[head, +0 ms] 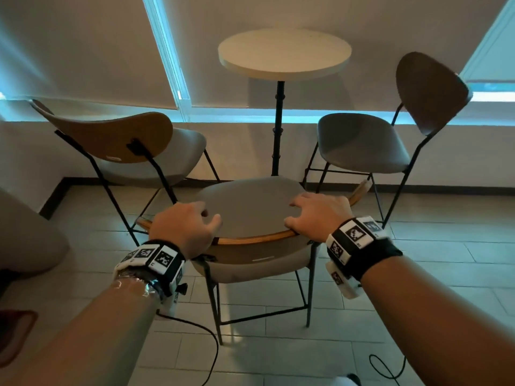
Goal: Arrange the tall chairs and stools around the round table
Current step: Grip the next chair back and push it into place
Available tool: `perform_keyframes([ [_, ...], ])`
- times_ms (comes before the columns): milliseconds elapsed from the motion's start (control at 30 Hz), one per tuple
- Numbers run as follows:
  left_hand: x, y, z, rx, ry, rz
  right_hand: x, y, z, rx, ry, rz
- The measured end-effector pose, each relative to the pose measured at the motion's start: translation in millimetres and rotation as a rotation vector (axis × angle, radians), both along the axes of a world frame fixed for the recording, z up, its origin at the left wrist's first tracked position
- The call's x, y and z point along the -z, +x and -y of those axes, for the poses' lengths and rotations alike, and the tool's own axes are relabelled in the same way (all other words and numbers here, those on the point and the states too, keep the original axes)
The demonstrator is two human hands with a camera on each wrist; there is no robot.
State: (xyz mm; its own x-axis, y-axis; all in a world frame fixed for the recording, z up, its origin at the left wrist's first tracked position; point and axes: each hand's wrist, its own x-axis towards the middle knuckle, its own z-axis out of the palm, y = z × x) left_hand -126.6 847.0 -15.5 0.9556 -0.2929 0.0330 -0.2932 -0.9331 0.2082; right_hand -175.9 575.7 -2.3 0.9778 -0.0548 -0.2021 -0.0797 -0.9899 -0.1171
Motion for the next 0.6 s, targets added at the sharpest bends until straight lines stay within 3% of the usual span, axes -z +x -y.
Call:
perform_keyframes([
  [233, -5, -3, -6, 0.079, -0.031, 0.018, 8, -34, -16, 0.092, 0.012, -0.004],
  [500, -7, 6, 32, 0.132, -0.038, 0.018, 27, -43, 14, 0.157, 0.103, 0.55],
  [600, -5, 7, 43, 0.14, -0.043, 0.048, 30, -39, 26, 0.137, 0.131, 0.663],
])
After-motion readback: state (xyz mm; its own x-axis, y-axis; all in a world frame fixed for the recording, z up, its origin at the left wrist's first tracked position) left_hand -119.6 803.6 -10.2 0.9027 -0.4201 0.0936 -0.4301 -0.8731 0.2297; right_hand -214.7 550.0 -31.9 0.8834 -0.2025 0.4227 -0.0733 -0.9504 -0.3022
